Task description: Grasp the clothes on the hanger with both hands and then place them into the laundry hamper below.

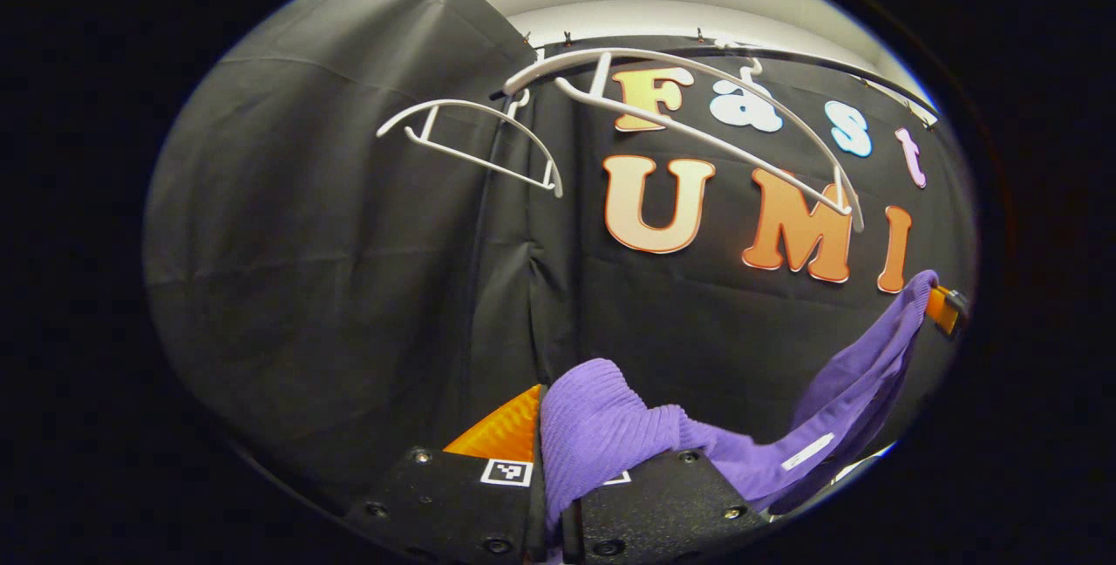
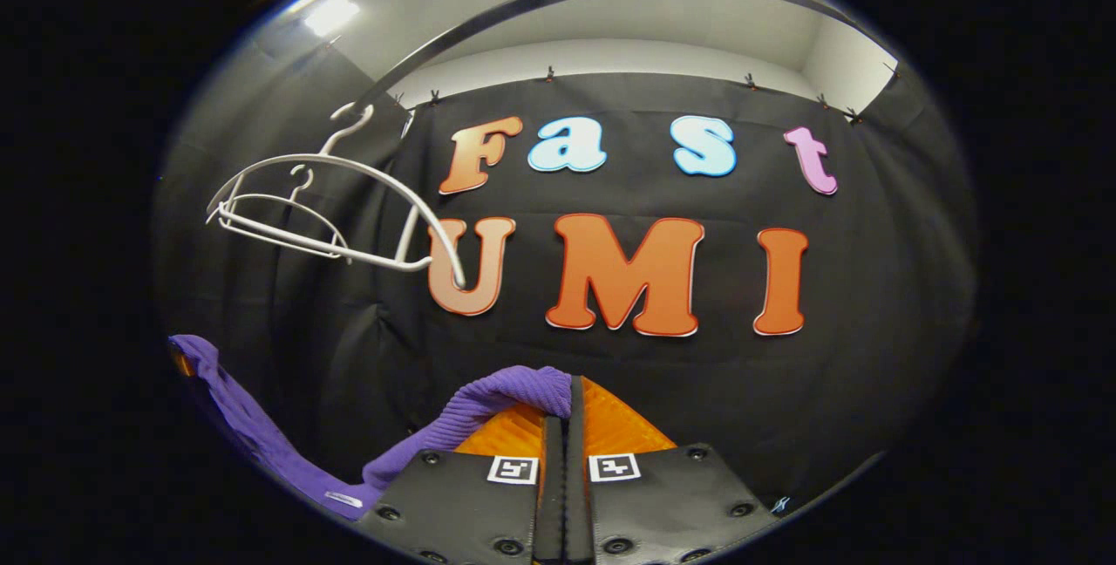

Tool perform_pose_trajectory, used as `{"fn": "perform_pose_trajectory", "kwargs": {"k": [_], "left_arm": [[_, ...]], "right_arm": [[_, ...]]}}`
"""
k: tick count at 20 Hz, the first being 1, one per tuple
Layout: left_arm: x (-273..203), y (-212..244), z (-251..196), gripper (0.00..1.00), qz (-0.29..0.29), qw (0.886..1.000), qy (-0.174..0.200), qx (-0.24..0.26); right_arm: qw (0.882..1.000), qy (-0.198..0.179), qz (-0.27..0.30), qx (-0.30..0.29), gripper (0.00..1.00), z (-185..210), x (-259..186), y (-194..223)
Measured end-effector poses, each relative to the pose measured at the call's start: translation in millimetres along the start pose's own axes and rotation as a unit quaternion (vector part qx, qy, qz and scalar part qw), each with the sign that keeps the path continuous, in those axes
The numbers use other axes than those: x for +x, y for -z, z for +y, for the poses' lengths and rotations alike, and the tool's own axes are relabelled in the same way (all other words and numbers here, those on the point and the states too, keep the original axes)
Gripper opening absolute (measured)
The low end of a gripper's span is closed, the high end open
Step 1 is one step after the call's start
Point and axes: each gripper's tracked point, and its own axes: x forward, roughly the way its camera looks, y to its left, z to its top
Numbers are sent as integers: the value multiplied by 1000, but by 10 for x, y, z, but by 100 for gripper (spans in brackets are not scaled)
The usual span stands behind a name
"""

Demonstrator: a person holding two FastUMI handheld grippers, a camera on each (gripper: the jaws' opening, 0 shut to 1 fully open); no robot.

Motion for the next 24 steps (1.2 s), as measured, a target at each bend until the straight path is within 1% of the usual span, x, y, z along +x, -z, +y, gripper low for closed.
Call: {"fn": "perform_pose_trajectory", "kwargs": {"k": [4,5,6,7,8,9,10,11,13,14,16,17,18,19,20,21,22,24], "left_arm": [[-6,222,-403,9,27,998,47,13],[3,317,-507,9,38,998,58,1],[1,488,-629,9,61,995,70,-18],[-7,659,-743,8,87,993,78,-30],[-10,865,-804,8,109,990,80,-38],[-8,1045,-845,9,127,987,82,-43],[-28,1230,-897,10,145,985,86,-47],[-48,1402,-931,10,168,981,88,-44],[-124,1752,-1007,10,222,971,87,-22],[-161,1862,-1040,10,237,967,89,-13],[-133,1982,-1049,9,259,962,87,-8],[-177,2115,-1026,9,274,958,86,-17],[-224,2202,-1068,9,291,952,83,-38],[-274,2254,-1109,8,307,947,81,-55],[-292,2337,-1143,10,319,942,81,-62],[-306,2370,-1164,11,327,940,81,-60],[-327,2413,-1183,11,331,938,81,-55],[-406,2484,-1134,12,336,937,86,-50]], "right_arm": [[996,-73,44,11,8,581,-135,353],[994,-89,55,17,8,720,-155,468],[992,-103,72,21,8,833,-170,615],[989,-114,93,27,3,945,-199,791],[985,-125,114,34,3,1047,-234,953],[981,-132,134,41,8,1139,-262,1112],[977,-139,154,47,8,1228,-306,1284],[972,-148,178,44,8,1320,-369,1483],[961,-162,222,31,8,1465,-505,1863],[955,-167,243,32,8,1535,-548,1998],[946,-158,279,39,8,1550,-626,2293],[943,-151,293,49,8,1558,-661,2347],[938,-143,311,62,8,1557,-729,2441],[931,-133,332,80,8,1559,-839,2550],[923,-128,349,98,8,1579,-931,2625],[921,-125,359,92,8,1508,-976,2730],[919,-109,370,87,8,1396,-959,2821],[912,-99,386,98,8,1324,-953,2973]]}}
